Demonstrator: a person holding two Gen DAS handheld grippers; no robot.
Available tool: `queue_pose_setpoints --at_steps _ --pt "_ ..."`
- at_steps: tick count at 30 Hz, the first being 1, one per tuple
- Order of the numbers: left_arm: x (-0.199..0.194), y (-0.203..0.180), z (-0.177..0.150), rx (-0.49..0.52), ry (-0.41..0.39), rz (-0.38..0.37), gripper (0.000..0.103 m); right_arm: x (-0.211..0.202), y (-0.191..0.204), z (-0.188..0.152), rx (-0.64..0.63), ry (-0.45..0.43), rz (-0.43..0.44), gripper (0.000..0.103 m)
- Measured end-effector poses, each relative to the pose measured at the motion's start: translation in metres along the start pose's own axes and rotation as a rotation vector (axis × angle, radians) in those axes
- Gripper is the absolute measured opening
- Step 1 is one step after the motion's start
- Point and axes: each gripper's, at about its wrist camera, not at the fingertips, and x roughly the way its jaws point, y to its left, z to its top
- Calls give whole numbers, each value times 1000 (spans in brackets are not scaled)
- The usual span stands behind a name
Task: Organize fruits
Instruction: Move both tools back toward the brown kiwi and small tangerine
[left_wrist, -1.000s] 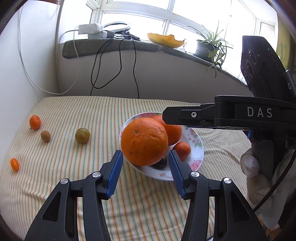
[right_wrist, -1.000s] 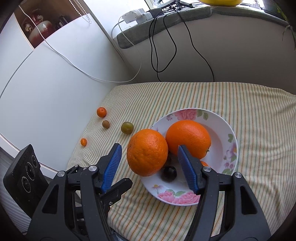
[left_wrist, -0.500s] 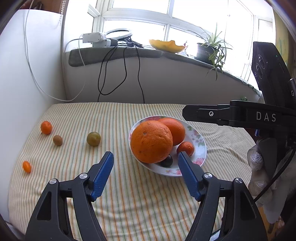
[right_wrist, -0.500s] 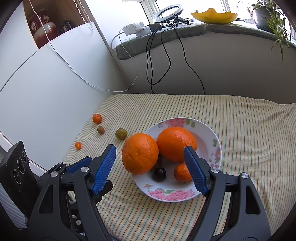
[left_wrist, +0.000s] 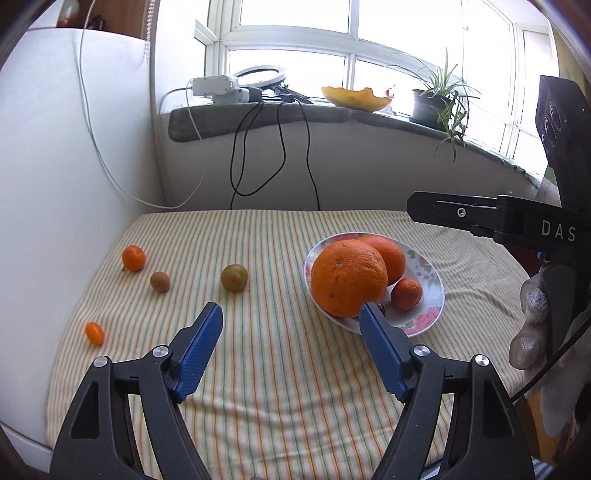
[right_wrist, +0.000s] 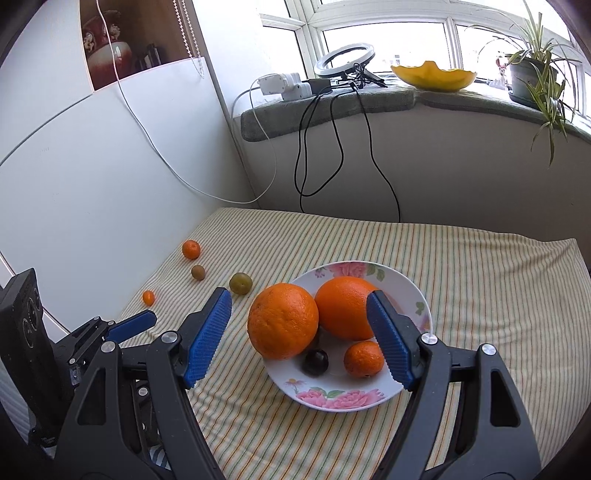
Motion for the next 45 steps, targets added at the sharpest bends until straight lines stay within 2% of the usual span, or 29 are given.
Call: queue_pose_setpoints --at_steps 7,9,20,28,32,39,41,43,45 --pt "-7 28 -4 -21 -4 63 77 13 27 4 -98 26 -2 80" --pt "-9 38 -6 -32 -3 80 77 17 35 4 -127 35 -9 91" --pt "-19 105 -34 -148 4 186 77 37 73 6 -178 30 60 92" --pt "-22 137 -48 -192 3 235 76 62 101 9 -212 53 103 92" --pt "-20 149 -52 -217 12 241 67 77 113 10 -232 69 120 91" --pt "-7 165 -54 -252 32 238 52 109 132 9 -237 122 163 83" --pt "-3 167 -54 -259 37 235 49 120 136 9 -228 147 174 76" --pt "2 169 -54 -264 45 230 46 134 139 9 -220 177 188 61" --pt "7 172 -53 -270 49 226 42 149 143 8 -208 203 199 59"
